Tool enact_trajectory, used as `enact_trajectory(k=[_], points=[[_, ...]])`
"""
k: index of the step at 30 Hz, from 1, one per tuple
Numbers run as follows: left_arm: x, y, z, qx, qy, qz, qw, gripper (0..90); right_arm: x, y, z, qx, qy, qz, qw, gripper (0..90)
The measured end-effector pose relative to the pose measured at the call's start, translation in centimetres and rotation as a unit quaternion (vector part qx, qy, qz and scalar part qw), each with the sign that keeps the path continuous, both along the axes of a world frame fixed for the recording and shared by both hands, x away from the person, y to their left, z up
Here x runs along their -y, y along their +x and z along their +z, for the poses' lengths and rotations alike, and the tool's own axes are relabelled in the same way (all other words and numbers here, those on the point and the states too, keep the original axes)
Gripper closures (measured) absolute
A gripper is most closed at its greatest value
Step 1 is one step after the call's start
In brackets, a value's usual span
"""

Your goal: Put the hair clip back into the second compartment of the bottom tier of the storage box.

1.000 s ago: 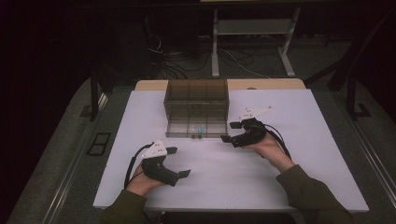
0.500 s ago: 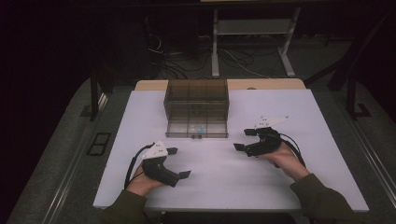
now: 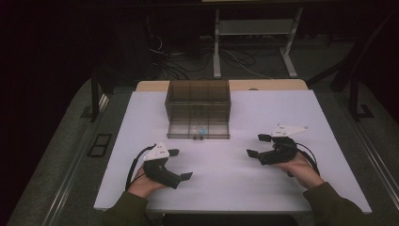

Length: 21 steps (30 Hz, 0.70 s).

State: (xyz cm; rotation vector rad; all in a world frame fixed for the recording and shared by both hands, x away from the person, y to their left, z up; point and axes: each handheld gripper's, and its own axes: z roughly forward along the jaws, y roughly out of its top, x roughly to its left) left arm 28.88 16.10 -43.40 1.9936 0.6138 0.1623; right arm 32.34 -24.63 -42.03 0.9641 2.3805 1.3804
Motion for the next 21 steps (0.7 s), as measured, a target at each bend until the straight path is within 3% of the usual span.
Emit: enact_trajectory(k=[2, 21], points=[[0.0, 0.0, 0.0, 0.0, 0.0, 0.0, 1.0, 0.0, 0.4, -0.3, -0.1, -0.001, -0.002, 0.0, 1.0, 11.2], [-0.1, 0.0, 0.0, -0.001, 0.001, 0.002, 1.0, 0.0, 4.0, -3.8, -1.7, -0.01, -0.002, -0.032, 0.9994, 11.3]])
